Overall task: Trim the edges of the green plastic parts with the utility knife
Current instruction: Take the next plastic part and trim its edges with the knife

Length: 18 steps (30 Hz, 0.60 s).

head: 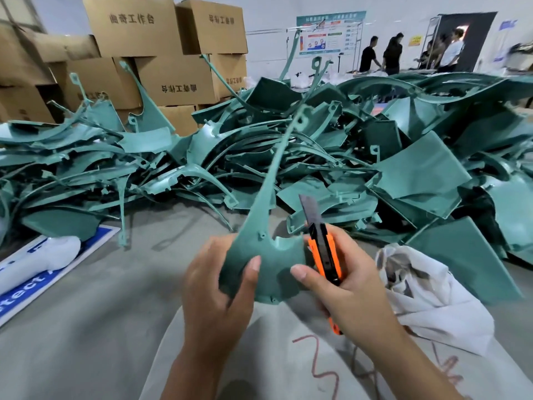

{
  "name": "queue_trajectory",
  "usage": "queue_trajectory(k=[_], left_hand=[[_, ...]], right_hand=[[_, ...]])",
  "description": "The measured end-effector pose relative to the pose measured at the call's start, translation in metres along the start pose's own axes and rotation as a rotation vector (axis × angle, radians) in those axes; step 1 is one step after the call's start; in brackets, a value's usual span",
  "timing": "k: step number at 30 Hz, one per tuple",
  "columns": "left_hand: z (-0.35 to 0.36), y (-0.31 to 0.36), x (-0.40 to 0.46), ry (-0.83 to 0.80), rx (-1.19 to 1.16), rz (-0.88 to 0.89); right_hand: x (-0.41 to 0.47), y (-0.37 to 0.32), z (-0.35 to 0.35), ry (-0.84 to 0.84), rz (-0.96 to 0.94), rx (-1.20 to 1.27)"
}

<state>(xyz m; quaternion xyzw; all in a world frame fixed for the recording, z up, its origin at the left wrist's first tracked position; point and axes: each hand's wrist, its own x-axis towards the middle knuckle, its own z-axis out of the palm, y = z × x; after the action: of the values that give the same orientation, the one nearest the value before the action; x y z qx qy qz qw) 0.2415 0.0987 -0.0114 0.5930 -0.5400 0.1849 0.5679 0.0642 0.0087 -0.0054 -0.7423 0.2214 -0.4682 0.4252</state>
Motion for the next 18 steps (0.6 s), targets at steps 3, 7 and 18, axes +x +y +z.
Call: queue_trajectory(k=[3, 7, 18], left_hand=[[0.006, 0.003, 0.001, 0.024, -0.06, 0.017], [0.019, 0.007, -0.003, -0.007, -0.737, -0.661], [0.024, 0.019, -0.005, 0.067, -0.583, -0.534]], right_hand=[[0.0, -0.001, 0.0, 0.057, 0.032, 0.161], [0.002, 0.003, -0.003, 0.153, 0.194, 0.395], [-0.004, -0.003, 0.003, 0.214, -0.111, -0.16]])
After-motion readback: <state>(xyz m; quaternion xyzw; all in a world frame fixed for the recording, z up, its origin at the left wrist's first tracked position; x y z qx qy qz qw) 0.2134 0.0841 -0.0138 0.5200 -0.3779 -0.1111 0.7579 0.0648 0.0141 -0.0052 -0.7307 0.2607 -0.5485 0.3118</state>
